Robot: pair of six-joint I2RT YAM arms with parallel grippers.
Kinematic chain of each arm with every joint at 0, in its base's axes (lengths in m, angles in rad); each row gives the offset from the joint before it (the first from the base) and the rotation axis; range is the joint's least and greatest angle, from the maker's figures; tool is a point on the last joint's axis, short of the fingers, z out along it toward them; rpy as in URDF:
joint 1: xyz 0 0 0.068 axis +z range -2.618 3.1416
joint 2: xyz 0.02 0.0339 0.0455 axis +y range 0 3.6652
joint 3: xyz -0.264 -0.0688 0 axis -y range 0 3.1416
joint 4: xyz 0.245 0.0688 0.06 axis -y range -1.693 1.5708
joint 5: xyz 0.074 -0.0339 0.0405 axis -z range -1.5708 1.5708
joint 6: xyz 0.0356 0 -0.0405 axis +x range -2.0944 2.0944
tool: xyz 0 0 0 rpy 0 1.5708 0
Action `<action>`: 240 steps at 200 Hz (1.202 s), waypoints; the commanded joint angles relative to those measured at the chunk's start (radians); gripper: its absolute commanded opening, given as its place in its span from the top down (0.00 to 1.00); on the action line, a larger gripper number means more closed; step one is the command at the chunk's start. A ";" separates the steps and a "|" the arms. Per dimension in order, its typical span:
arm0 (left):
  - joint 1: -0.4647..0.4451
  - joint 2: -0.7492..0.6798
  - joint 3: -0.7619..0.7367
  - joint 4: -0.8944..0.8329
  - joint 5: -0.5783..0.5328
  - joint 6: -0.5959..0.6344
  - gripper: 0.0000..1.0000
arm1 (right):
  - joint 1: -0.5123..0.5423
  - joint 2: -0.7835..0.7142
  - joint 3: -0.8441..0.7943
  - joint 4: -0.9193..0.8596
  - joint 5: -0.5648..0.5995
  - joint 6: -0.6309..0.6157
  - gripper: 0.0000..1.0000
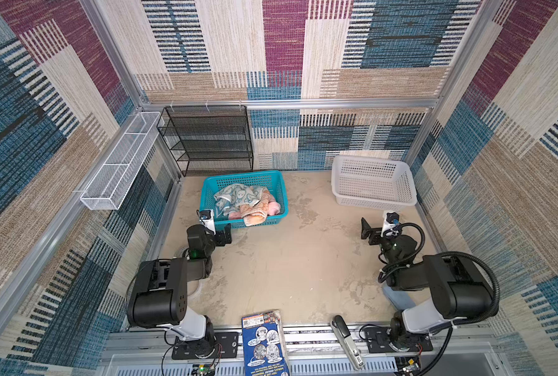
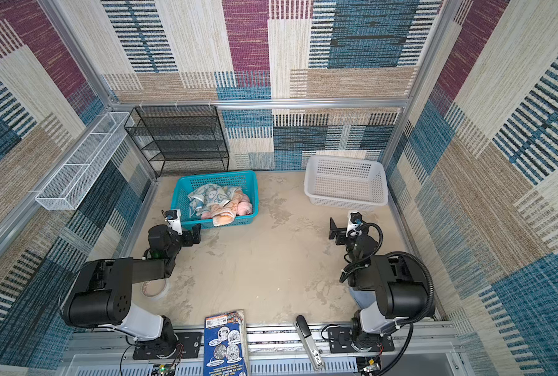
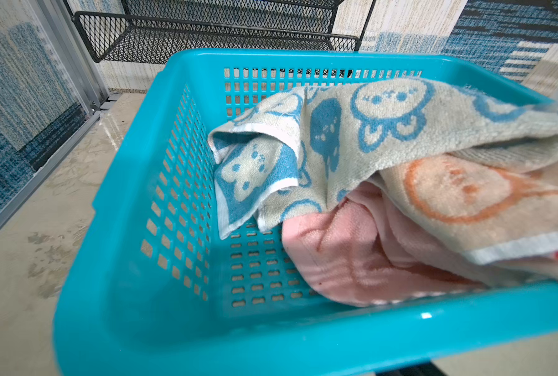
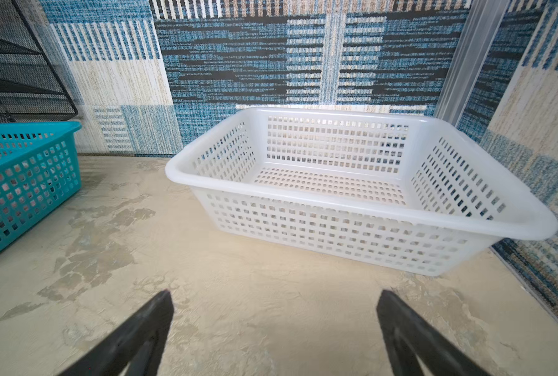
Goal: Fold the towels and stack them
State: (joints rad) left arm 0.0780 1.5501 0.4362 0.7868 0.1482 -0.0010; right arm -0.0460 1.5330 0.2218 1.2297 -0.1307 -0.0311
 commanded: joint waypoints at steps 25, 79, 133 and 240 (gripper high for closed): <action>0.000 -0.002 0.007 0.011 0.030 0.013 0.01 | 0.000 -0.002 0.005 0.019 -0.001 0.007 0.00; 0.000 -0.003 0.006 0.014 0.030 0.014 0.01 | 0.000 -0.002 0.005 0.020 -0.001 0.007 0.00; 0.000 -0.003 0.006 0.014 0.029 0.014 0.01 | 0.001 -0.002 0.005 0.020 0.000 0.007 0.00; 0.000 -0.006 -0.002 0.023 0.033 0.013 0.01 | 0.000 -0.002 0.004 0.021 0.000 0.008 0.00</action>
State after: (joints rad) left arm 0.0780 1.5501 0.4362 0.7868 0.1493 -0.0002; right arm -0.0460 1.5330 0.2218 1.2297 -0.1307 -0.0311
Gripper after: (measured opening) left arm 0.987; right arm 0.999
